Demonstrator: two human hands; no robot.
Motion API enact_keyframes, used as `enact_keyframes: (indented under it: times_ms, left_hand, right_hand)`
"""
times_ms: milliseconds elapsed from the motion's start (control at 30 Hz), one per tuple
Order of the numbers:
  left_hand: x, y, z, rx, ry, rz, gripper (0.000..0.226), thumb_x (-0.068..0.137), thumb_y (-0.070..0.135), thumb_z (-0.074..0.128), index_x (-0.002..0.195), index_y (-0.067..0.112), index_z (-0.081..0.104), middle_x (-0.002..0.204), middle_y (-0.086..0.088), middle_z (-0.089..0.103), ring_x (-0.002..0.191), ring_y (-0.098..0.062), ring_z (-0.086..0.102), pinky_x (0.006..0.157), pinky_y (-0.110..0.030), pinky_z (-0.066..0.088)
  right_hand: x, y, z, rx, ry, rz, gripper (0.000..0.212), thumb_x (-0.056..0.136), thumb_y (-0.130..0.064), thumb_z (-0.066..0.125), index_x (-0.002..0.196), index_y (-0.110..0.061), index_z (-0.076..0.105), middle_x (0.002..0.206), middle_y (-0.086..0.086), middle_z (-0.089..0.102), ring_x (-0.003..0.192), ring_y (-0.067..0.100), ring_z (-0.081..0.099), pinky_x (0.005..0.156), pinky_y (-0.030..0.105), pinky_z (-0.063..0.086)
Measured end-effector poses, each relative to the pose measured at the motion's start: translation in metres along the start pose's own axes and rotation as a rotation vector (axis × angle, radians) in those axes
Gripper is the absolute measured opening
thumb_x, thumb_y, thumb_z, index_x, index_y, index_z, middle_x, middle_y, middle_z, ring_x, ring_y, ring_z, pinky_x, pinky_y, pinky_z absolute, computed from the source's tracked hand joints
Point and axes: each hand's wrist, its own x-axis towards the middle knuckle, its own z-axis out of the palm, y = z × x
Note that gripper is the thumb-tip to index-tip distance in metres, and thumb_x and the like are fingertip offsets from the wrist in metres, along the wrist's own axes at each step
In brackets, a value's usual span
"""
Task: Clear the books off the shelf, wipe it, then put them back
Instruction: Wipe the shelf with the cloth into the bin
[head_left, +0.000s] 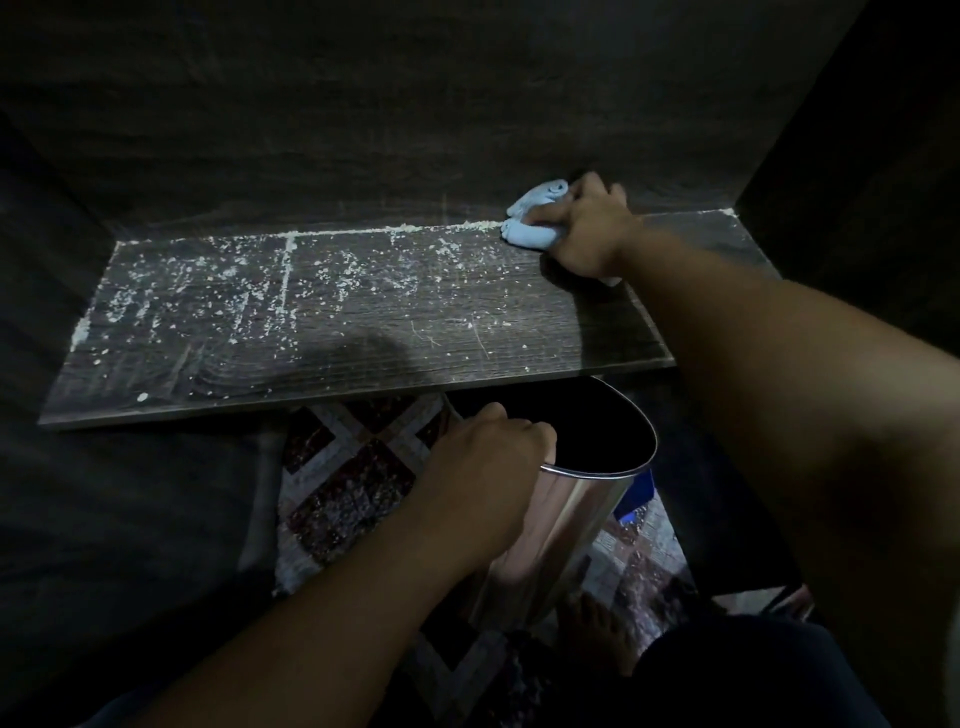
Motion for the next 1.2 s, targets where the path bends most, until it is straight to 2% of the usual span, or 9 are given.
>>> enact_keyframes:
  times_ms: [133, 267, 400, 600, 667, 767, 967, 1100, 1200]
  left_hand:
    - [0.000, -0.004, 0.003, 0.018, 0.031, 0.003, 0.022, 0.083, 0.009, 0.060, 0.098, 0.024, 0.054, 0.089, 0.008, 0.056, 0.096, -0.012, 0.046, 0.069, -0.025, 0.037]
    - [-0.002, -0.004, 0.001, -0.001, 0.039, -0.016, 0.023, 0.084, 0.010, 0.061, 0.099, 0.026, 0.055, 0.080, 0.012, 0.041, 0.085, -0.007, 0.040, 0.073, -0.024, 0.040]
    - [-0.001, -0.004, 0.001, 0.010, 0.029, 0.003, 0.027, 0.081, 0.007, 0.060, 0.099, 0.027, 0.055, 0.094, 0.010, 0.059, 0.098, -0.012, 0.046, 0.073, -0.024, 0.040]
    - [-0.004, -0.002, 0.000, -0.003, 0.022, -0.003, 0.028, 0.079, 0.004, 0.057, 0.095, 0.026, 0.056, 0.093, 0.009, 0.059, 0.098, -0.013, 0.047, 0.075, -0.028, 0.044]
    - [-0.004, -0.002, 0.001, -0.008, 0.021, -0.003, 0.029, 0.078, 0.003, 0.056, 0.094, 0.027, 0.055, 0.093, 0.009, 0.060, 0.098, -0.013, 0.047, 0.073, -0.029, 0.044]
    - [-0.004, -0.003, 0.002, 0.003, 0.010, 0.002, 0.027, 0.079, 0.004, 0.058, 0.093, 0.028, 0.055, 0.092, 0.011, 0.059, 0.096, -0.012, 0.047, 0.070, -0.027, 0.042]
    - [-0.002, -0.007, 0.001, -0.007, 0.020, -0.007, 0.027, 0.081, 0.003, 0.058, 0.098, 0.024, 0.056, 0.091, 0.009, 0.057, 0.097, -0.012, 0.046, 0.072, -0.029, 0.043]
    - [-0.002, -0.009, 0.002, 0.001, 0.032, -0.007, 0.025, 0.081, 0.003, 0.058, 0.097, 0.022, 0.056, 0.089, 0.007, 0.057, 0.096, -0.014, 0.047, 0.075, -0.033, 0.047]
    - [-0.002, -0.009, 0.003, -0.005, 0.018, -0.015, 0.025, 0.082, 0.002, 0.058, 0.099, 0.021, 0.056, 0.090, 0.005, 0.055, 0.095, -0.014, 0.047, 0.077, -0.035, 0.048]
  right_hand:
    - [-0.007, 0.003, -0.002, 0.031, -0.043, -0.012, 0.046, 0.095, -0.031, 0.050, 0.136, -0.050, 0.043, 0.146, 0.006, 0.024, 0.133, 0.035, 0.021, 0.113, 0.056, 0.020]
    - [-0.033, 0.008, 0.011, 0.037, 0.030, -0.056, 0.046, 0.093, -0.029, 0.048, 0.134, -0.049, 0.045, 0.139, 0.002, 0.034, 0.128, 0.030, 0.027, 0.108, 0.055, 0.026]
    - [-0.066, 0.010, 0.021, 0.038, 0.083, -0.101, 0.046, 0.092, -0.028, 0.051, 0.133, -0.049, 0.047, 0.132, 0.002, 0.039, 0.124, 0.029, 0.029, 0.103, 0.053, 0.030]
    - [-0.106, 0.024, 0.034, 0.162, 0.180, -0.232, 0.047, 0.087, -0.012, 0.056, 0.125, -0.038, 0.061, 0.122, 0.005, 0.045, 0.113, 0.029, 0.036, 0.099, 0.050, 0.036]
    - [-0.101, 0.032, 0.029, 0.200, 0.288, -0.186, 0.049, 0.085, -0.008, 0.054, 0.125, -0.034, 0.061, 0.129, 0.009, 0.044, 0.116, 0.032, 0.036, 0.102, 0.050, 0.035]
    - [-0.080, 0.042, 0.010, 0.182, 0.414, -0.030, 0.050, 0.087, -0.010, 0.051, 0.130, -0.033, 0.055, 0.147, 0.011, 0.027, 0.129, 0.035, 0.028, 0.109, 0.048, 0.028]
    - [-0.039, 0.063, 0.011, 0.026, 0.272, 0.237, 0.049, 0.093, -0.032, 0.049, 0.141, -0.034, 0.037, 0.159, 0.009, 0.001, 0.140, 0.037, 0.015, 0.112, 0.051, 0.021]
    - [-0.019, 0.054, 0.025, 0.092, 0.223, 0.251, 0.053, 0.095, -0.041, 0.039, 0.145, -0.029, 0.026, 0.159, 0.013, 0.012, 0.142, 0.035, 0.022, 0.111, 0.055, 0.020]
    - [-0.023, 0.049, 0.027, 0.029, 0.179, 0.144, 0.052, 0.097, -0.040, 0.036, 0.148, -0.034, 0.026, 0.159, 0.010, 0.017, 0.142, 0.032, 0.024, 0.111, 0.054, 0.024]
